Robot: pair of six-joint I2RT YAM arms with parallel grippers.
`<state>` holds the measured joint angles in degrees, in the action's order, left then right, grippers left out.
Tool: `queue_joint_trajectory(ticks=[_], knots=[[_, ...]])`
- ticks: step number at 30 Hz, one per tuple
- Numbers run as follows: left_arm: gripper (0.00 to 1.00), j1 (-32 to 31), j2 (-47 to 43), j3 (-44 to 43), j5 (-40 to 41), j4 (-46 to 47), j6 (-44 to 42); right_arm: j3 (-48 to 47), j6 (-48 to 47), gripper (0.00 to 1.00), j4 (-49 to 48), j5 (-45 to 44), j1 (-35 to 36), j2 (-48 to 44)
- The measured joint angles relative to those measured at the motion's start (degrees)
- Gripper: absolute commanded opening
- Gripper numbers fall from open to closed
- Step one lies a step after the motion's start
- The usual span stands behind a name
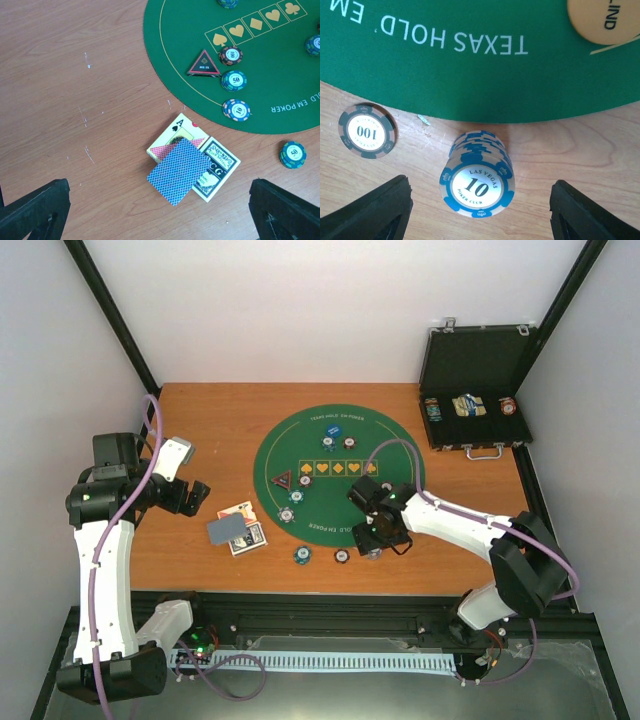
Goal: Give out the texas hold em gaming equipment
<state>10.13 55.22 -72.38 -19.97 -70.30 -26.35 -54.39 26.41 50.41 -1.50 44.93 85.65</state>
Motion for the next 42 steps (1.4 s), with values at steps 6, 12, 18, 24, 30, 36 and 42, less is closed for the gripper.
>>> queue_joint_trajectory(ticks=[6, 12, 18, 24, 30, 36, 42], knots=[[1.0, 0.0, 0.0, 0.0, 0.0, 0.0, 0.0, 1.0, 0.0, 0.73, -1.5, 1.2, 0.0, 0.0], [1.0, 0.0, 0.0, 0.0, 0.0, 0.0, 0.0, 2.0, 0.0, 0.69, -2.8, 1.6, 0.0, 0.0], [1.0, 0.0, 0.0, 0.0, 0.0, 0.0, 0.0, 2.8, 0.2, 0.59, -3.3, 1.6, 0.0, 0.3], [1.0, 0.0, 0.0, 0.0, 0.0, 0.0, 0.0, 2.8, 0.2, 0.56, -3.6, 1.8, 0.0, 0.3], [1.0, 0.0, 0.0, 0.0, 0.0, 0.0, 0.0, 3.1, 0.2, 0.58, -3.9, 1.8, 0.0, 1.0], [1.0, 0.0, 0.0, 0.0, 0.0, 0.0, 0.0, 3.5, 0.1, 0.5, -3.9, 1.8, 0.0, 1.1], [1.0, 0.0, 0.0, 0.0, 0.0, 0.0, 0.0, 3.5, 0.1, 0.39, -3.9, 1.8, 0.0, 1.1]])
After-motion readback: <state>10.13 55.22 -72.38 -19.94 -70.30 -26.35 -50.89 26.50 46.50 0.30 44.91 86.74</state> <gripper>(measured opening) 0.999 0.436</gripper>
